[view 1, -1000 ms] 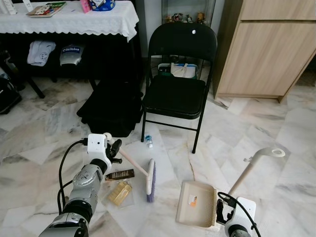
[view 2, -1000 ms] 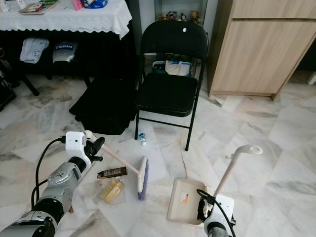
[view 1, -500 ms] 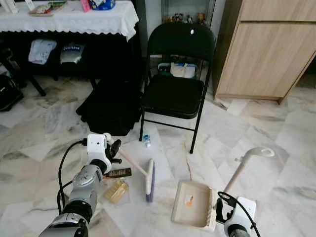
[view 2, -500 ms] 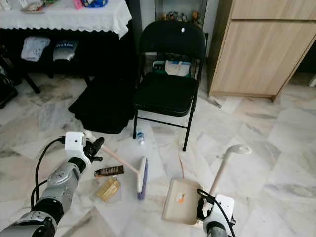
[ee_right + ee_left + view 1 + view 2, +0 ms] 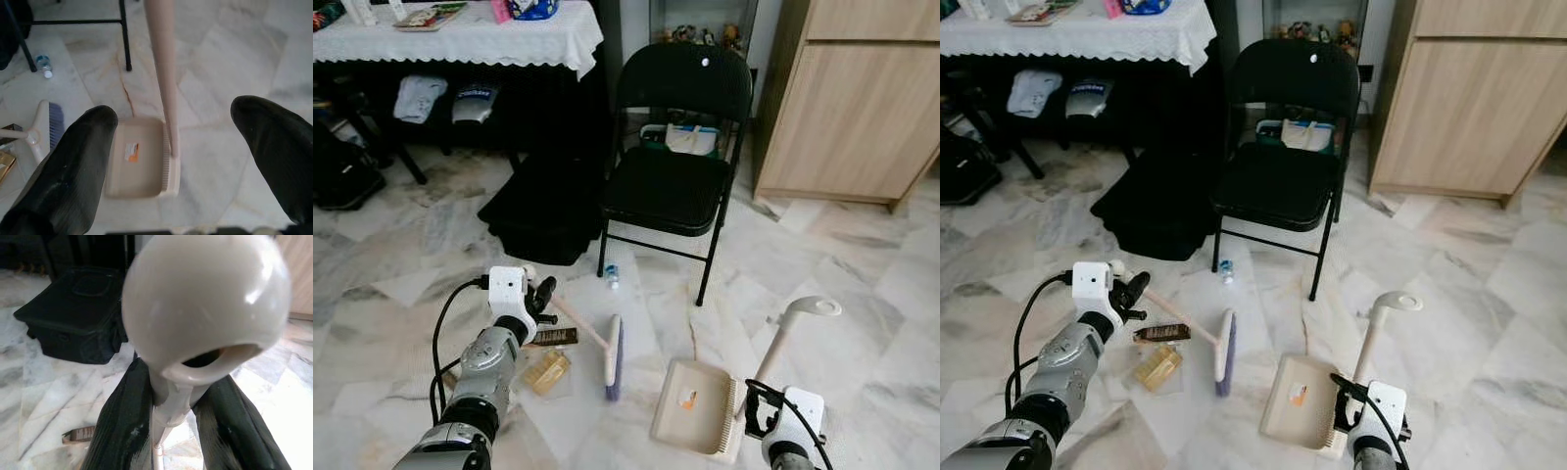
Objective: Sweep floor
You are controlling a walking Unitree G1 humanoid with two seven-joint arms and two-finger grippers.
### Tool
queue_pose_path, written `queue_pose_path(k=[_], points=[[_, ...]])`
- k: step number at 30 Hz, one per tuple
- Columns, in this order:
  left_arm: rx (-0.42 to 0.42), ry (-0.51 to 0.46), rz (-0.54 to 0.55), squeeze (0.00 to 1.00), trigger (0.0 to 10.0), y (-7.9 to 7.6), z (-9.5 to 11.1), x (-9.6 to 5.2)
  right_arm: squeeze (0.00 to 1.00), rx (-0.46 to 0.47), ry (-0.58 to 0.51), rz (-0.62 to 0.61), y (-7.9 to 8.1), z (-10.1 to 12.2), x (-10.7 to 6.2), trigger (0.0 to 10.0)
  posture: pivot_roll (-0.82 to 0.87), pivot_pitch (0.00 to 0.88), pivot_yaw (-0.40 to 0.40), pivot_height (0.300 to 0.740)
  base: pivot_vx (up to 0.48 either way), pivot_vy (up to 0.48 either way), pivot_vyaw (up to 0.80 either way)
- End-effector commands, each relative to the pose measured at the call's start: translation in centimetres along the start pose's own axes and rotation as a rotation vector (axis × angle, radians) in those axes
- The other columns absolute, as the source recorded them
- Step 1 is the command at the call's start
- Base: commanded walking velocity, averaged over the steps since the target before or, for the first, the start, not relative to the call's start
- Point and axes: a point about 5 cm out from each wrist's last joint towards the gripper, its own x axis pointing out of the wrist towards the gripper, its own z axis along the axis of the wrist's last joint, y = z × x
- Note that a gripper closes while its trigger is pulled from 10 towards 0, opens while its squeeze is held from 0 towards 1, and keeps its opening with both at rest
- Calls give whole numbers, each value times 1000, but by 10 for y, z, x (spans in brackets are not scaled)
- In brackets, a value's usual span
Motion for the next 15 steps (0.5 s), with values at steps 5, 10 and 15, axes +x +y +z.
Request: queue_pose_path(k=[5, 10, 15], points=[[2, -17, 20, 0, 10000, 7, 2, -2, 0, -48, -45, 33, 6, 2, -3, 10000, -14, 84, 57, 740, 0, 0, 0], [1, -18, 18, 0, 10000, 6, 3, -2, 0, -86, -229, 29, -1, 72, 32, 10000, -17, 76, 57, 740, 0, 0, 0], [-3, -21, 11, 0, 10000, 4, 3, -1, 0, -139, -385, 31, -2, 124, 45, 10000, -20, 71, 57, 740, 0, 0, 0]])
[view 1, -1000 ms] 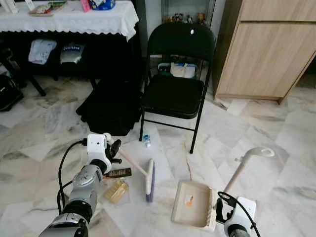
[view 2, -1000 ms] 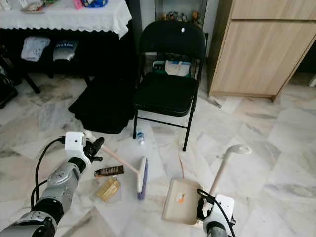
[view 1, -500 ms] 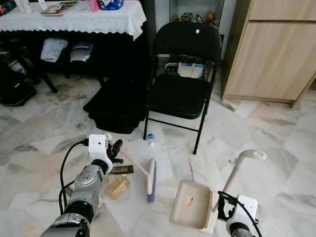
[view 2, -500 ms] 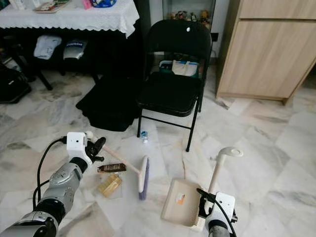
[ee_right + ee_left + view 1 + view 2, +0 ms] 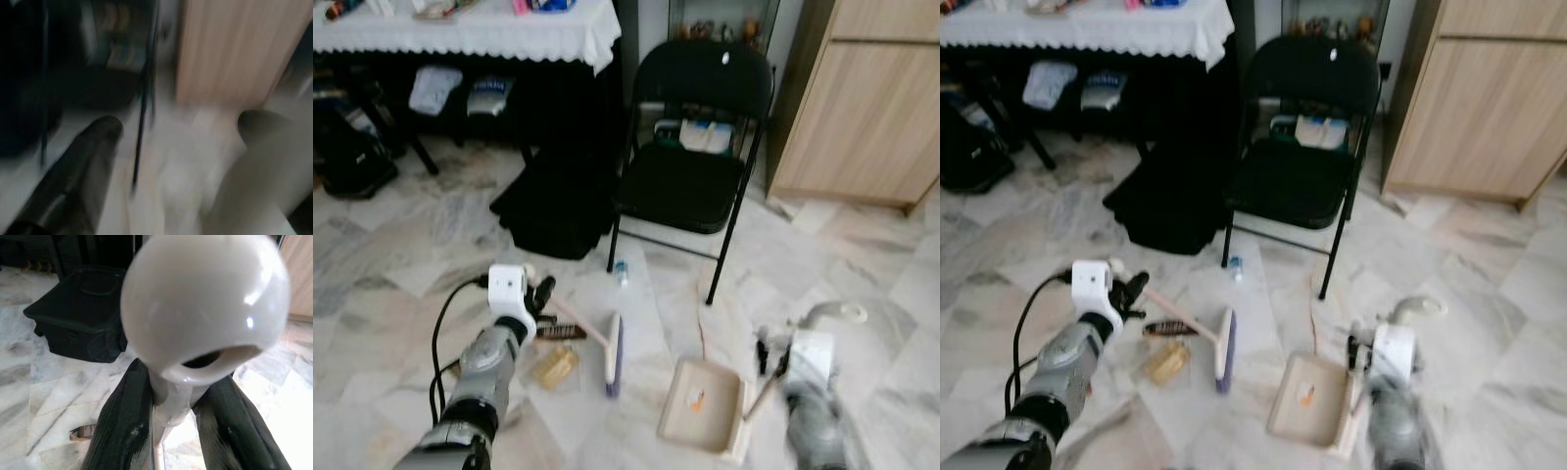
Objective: Sweep floor
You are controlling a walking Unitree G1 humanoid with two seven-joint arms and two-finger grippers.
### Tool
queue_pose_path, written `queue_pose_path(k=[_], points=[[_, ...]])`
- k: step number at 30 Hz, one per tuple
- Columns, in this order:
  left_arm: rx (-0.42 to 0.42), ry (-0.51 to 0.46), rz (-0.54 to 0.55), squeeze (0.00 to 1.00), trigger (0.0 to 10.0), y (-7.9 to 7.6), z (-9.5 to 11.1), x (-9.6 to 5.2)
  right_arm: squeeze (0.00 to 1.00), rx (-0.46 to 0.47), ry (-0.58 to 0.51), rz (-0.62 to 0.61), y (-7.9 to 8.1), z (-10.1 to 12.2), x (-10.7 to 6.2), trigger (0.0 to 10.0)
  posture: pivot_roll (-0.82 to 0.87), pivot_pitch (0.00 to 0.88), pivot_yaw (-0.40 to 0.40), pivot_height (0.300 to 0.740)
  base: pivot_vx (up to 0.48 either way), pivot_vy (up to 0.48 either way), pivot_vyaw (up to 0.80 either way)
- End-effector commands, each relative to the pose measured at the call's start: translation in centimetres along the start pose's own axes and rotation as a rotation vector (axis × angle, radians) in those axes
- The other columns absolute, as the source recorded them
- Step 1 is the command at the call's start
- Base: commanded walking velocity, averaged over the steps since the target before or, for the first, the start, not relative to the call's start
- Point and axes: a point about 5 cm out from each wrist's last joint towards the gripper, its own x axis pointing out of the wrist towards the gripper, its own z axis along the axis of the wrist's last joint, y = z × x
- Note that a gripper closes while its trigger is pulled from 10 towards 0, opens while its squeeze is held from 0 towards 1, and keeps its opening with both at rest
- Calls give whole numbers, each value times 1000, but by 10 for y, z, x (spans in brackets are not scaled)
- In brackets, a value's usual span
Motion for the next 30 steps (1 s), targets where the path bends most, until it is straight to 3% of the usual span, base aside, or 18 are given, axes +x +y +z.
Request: queue_pose_path(k=[1, 8, 30], points=[[-2, -21, 11, 0, 10000, 4, 3, -1, 0, -7, 71, 27, 10, -21, -15, 10000, -20, 71, 57, 740, 0, 0, 0], [-1, -20, 7, 0, 10000, 4, 3, -1, 0, 12, 43, 30, 8, -11, -7, 10000, -22, 70, 58, 740, 0, 0, 0], [-2, -19, 12, 0, 10000, 6, 3, -2, 0, 41, 154, 38, 10, -25, -13, 10000, -10, 86, 60, 740, 0, 0, 0]])
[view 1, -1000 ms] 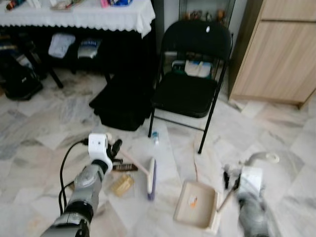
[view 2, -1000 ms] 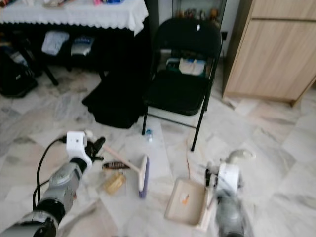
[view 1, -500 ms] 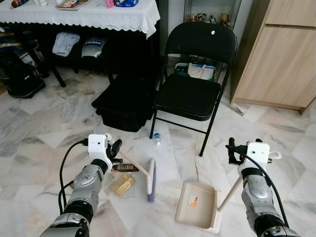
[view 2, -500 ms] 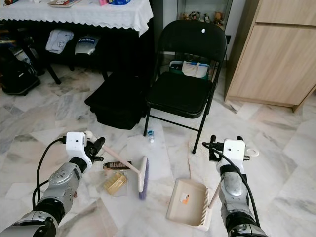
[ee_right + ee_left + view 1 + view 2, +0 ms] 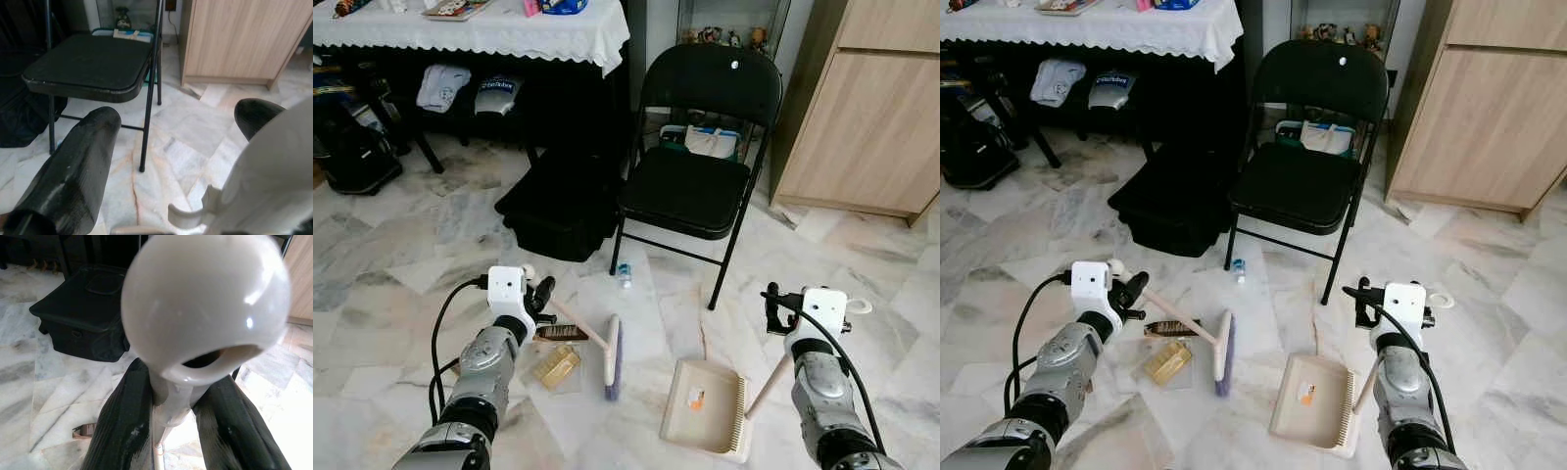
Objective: Sweep floor
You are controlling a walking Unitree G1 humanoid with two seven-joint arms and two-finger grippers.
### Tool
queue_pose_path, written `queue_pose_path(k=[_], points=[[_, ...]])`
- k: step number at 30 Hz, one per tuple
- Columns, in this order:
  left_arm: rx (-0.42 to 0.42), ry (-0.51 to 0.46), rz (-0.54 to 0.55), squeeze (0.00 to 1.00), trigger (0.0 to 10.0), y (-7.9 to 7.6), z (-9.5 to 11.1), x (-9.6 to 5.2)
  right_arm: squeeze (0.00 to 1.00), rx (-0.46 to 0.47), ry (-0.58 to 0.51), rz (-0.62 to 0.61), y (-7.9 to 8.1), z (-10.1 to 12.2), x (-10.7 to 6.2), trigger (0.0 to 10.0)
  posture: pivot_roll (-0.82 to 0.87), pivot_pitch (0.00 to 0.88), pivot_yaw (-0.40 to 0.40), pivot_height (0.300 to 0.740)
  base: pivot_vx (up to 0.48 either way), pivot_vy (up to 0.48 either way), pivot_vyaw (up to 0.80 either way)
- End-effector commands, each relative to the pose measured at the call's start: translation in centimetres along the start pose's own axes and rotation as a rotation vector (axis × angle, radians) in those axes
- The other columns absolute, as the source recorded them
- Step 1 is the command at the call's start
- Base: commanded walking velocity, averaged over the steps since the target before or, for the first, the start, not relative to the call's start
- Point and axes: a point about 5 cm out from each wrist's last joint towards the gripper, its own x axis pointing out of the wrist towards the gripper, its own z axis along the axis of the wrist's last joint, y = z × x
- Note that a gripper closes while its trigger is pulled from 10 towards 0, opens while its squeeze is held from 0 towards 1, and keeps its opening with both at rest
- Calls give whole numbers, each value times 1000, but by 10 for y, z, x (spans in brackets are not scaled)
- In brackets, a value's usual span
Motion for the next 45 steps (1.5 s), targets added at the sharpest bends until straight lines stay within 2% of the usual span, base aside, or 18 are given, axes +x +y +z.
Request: queue_pose_path(k=[1, 16, 30, 31, 32, 33, 34, 35, 45], points=[[-3, -19, 10, 0, 10000, 5, 3, -2, 0, 9, 22, 18, 2, -4, -2, 10000, -10, 86, 60, 740, 0, 0, 0], [-9, -23, 1, 0, 10000, 4, 3, -1, 0, -46, 21, 161, -5, -10, -13, 10000, -17, 91, 60, 740, 0, 0, 0], [-11, -22, -4, 0, 10000, 4, 4, -1, 0, -81, 28, 169, -19, -4, -13, 10000, -19, 91, 62, 740, 0, 0, 0], [-11, -22, -4, 0, 10000, 4, 4, -1, 0, -81, 29, 168, -20, -4, -13, 7843, -19, 91, 62, 740, 0, 0, 0], [-11, -23, -4, 0, 10000, 4, 4, -1, 0, -84, 35, 164, -20, -4, -13, 6118, -15, 90, 63, 740, 0, 0, 0], [-11, -23, -4, 0, 10000, 4, 4, -1, 0, -85, 37, 163, -21, -4, -13, 6118, -15, 90, 63, 740, 0, 0, 0], [-11, -22, -4, 0, 10000, 4, 4, -1, 0, -87, 41, 163, -21, -5, -13, 3647, -15, 90, 63, 740, 0, 0, 0], [-10, -22, -4, 0, 10000, 4, 4, -1, 0, -92, 44, 164, -21, -5, -13, 0, -13, 89, 63, 740, 0, 0, 0], [-9, -20, -6, 0, 10000, 5, 4, -1, 0, -96, 55, 165, -22, -5, -12, 0, -12, 87, 64, 740, 0, 0, 0]])
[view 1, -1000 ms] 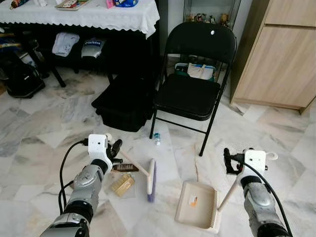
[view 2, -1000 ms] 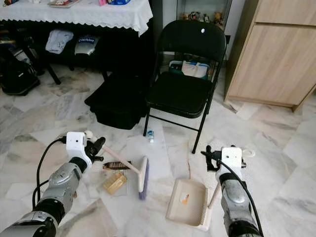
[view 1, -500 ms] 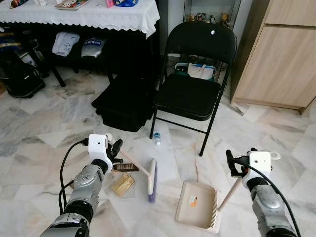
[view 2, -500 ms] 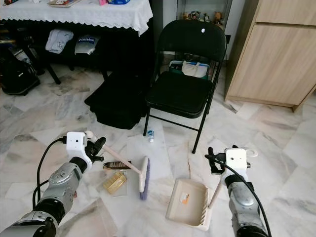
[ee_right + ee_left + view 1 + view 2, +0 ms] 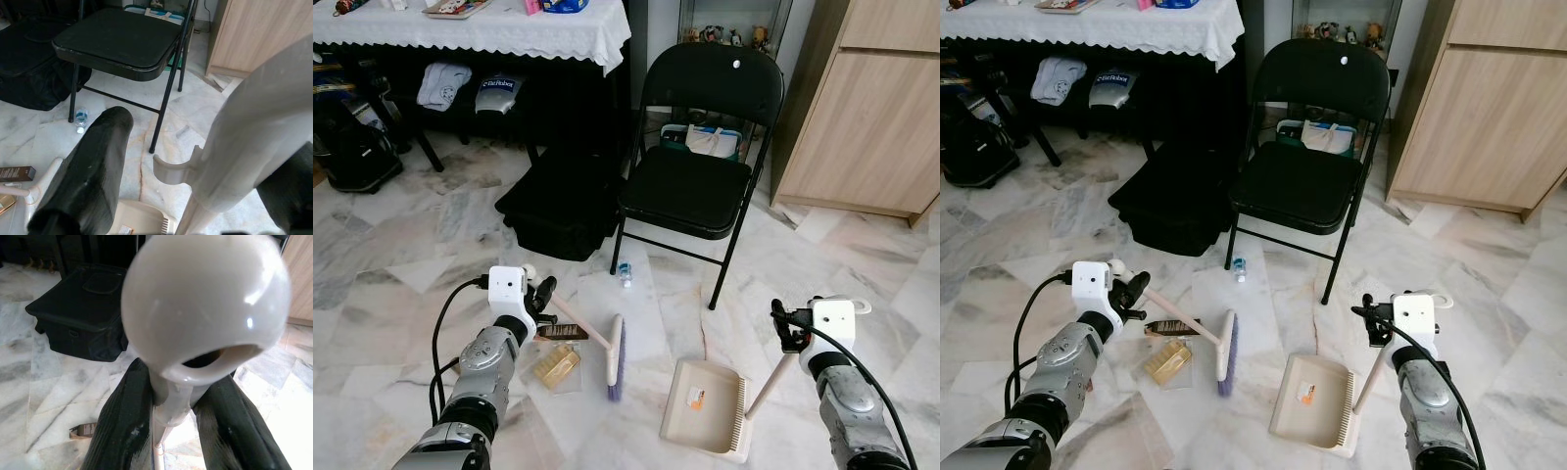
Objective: Sweep floor
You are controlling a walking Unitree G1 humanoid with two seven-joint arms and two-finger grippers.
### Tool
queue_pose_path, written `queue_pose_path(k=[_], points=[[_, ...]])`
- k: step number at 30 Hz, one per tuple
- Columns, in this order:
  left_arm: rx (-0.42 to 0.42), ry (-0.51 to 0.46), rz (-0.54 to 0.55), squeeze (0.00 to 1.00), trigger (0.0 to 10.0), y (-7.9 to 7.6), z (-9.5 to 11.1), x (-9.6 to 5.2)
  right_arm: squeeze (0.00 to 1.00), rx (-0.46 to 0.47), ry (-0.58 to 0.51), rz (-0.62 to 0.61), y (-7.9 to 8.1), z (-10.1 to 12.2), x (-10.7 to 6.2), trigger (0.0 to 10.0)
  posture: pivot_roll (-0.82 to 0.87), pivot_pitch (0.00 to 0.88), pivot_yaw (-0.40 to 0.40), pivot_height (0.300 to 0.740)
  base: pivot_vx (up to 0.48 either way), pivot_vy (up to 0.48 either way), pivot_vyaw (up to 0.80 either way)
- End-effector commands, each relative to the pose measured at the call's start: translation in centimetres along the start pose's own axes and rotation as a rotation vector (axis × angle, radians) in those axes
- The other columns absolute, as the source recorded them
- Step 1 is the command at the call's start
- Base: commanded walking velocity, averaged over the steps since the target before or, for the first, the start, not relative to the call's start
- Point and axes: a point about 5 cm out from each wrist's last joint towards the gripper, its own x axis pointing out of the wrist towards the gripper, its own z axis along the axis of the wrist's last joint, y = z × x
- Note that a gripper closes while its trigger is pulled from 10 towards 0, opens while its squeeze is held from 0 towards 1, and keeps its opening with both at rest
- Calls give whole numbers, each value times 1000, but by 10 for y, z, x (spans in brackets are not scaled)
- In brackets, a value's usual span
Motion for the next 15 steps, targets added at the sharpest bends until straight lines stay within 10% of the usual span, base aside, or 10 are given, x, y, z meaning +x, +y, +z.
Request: queue_pose_path(k=[1, 15], points=[[-5, -19, 10, 0, 10000, 5, 4, -1, 0, -13, 6, 13, 1, 0, 0, 0, -12, 87, 64, 740, 0, 0, 0], [-3, -17, 3, 0, 10000, 5, 5, 0, 0, 4, -10, 21, 8, 7, 5, 0, -11, 72, 65, 740, 0, 0, 0]])
